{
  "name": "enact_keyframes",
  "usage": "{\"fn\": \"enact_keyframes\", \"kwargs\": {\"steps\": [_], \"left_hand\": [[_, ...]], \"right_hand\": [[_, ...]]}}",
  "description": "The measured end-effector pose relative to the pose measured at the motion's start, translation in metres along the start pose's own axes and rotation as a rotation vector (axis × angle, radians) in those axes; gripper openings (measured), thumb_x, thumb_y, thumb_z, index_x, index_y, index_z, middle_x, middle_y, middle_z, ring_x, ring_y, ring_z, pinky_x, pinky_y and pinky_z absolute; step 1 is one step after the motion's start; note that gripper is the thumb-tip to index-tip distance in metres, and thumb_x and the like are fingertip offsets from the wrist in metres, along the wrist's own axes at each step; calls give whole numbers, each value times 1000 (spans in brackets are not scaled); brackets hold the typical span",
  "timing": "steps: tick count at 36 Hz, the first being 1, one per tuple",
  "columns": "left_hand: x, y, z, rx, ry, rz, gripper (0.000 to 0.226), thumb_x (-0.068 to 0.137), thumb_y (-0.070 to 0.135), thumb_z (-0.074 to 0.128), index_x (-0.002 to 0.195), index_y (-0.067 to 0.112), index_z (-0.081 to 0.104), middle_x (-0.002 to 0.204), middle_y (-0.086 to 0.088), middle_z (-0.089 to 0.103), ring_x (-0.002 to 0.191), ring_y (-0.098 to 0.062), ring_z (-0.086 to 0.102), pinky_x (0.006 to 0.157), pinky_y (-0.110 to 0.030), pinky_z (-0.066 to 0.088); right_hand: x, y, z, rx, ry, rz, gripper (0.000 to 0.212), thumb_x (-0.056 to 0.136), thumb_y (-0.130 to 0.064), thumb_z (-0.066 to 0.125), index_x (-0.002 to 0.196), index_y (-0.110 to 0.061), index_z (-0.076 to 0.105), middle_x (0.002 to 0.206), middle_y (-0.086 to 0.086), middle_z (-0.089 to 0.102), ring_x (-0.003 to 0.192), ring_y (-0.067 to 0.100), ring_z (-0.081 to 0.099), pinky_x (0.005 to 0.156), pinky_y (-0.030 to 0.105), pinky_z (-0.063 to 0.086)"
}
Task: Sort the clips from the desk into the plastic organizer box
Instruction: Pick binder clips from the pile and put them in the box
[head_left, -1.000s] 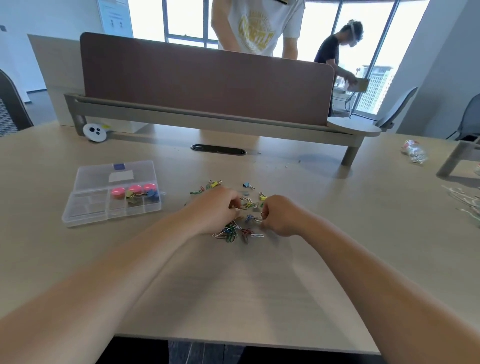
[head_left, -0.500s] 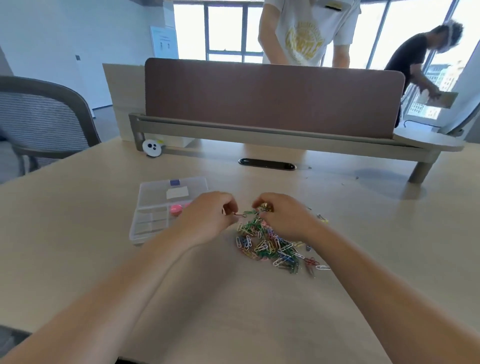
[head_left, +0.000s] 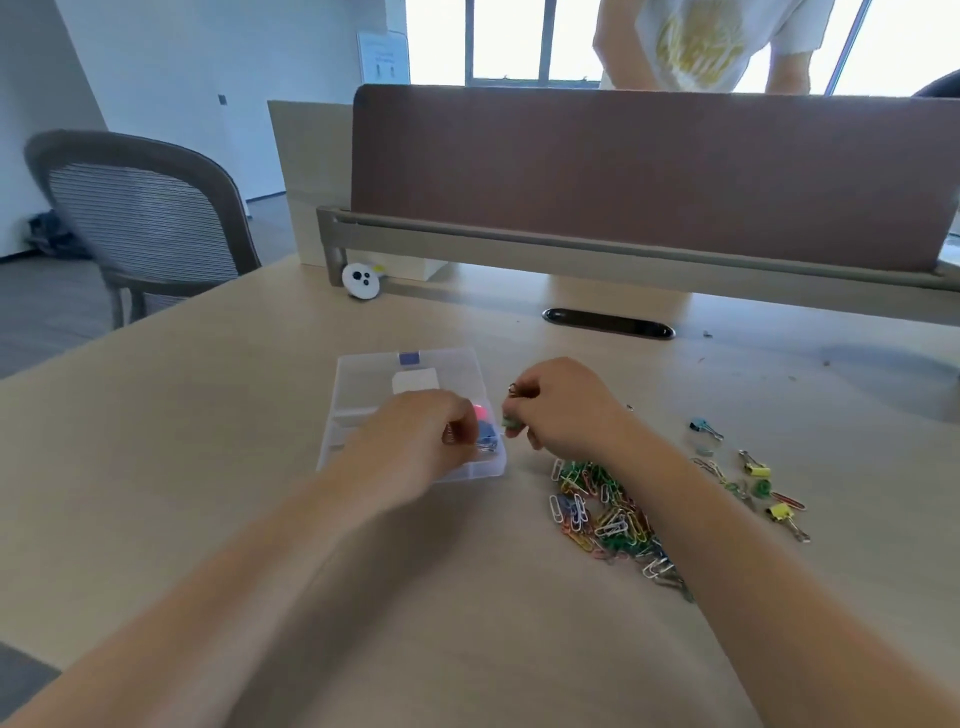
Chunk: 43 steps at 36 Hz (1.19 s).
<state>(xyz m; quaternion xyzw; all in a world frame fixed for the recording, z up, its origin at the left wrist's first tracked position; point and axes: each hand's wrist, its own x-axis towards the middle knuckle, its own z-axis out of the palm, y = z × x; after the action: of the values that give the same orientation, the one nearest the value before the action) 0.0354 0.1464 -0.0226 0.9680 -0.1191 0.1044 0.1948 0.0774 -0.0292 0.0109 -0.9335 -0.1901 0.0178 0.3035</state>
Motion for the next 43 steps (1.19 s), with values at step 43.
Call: {"fn": "enact_keyframes", "kwargs": {"steps": [43], "left_hand": [[-1, -12, 11, -59, 37, 154, 9, 88, 35, 64, 84, 31, 70, 75, 8, 64, 69, -11, 56, 67, -35, 49]], "right_hand": [[10, 7, 7, 54, -40, 47, 14, 90, -20, 65, 84, -8, 69, 70, 1, 73, 49, 5, 51, 64, 29, 47]]}}
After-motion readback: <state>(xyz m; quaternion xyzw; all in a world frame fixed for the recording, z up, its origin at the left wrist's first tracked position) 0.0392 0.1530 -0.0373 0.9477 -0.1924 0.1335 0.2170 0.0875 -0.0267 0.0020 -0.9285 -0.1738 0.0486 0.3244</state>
